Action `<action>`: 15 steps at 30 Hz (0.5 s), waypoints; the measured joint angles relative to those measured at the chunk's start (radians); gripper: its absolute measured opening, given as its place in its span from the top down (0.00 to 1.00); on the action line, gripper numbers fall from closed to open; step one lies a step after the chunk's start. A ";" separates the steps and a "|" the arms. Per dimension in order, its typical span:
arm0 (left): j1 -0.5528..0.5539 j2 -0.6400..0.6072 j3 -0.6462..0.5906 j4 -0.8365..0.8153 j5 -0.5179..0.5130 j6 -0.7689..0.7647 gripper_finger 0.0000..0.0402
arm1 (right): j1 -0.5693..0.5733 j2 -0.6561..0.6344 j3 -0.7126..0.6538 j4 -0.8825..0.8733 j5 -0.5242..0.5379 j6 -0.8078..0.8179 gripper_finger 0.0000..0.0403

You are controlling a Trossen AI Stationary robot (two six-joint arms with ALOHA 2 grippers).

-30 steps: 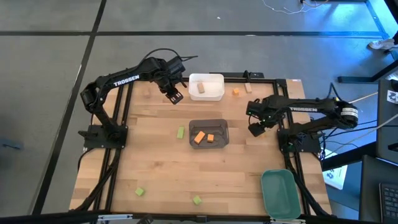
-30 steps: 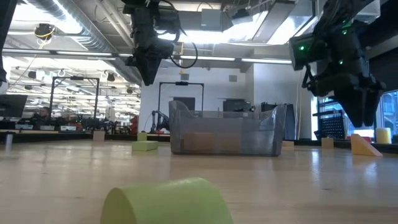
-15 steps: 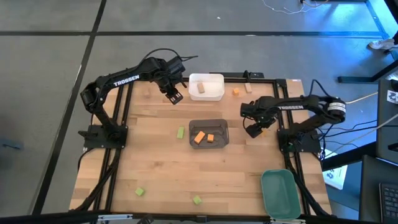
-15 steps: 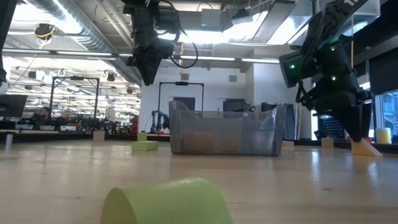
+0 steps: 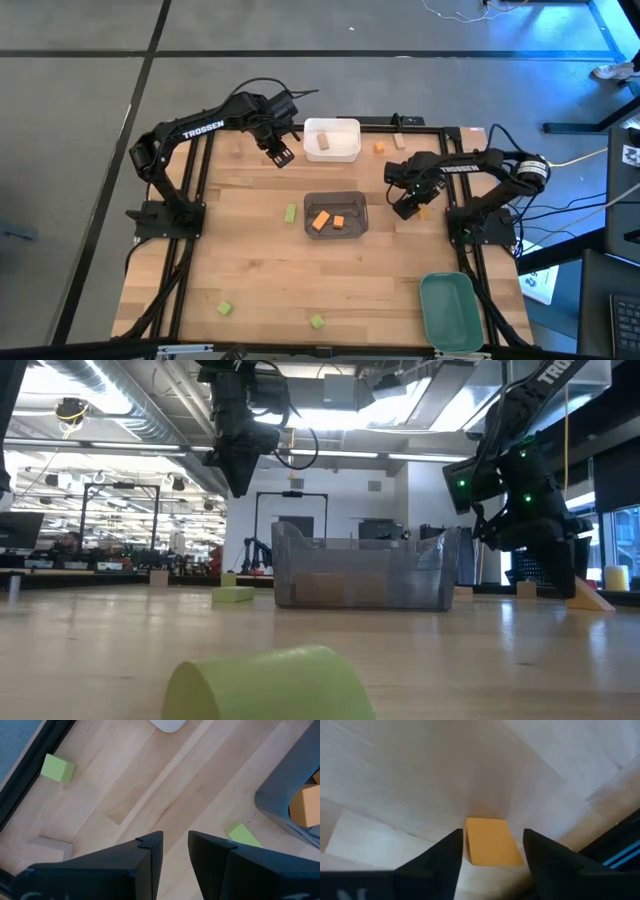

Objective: Sort & place blocks by color
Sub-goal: Put the orange block into the black bin

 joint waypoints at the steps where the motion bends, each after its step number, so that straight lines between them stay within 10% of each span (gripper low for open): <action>1: 0.000 0.000 0.000 0.000 0.000 0.000 0.79 | -0.004 0.005 0.000 0.001 -0.007 -0.002 0.53; 15: 0.000 0.000 0.000 0.000 0.000 0.003 0.79 | -0.016 0.017 0.086 0.030 -0.064 -0.032 0.67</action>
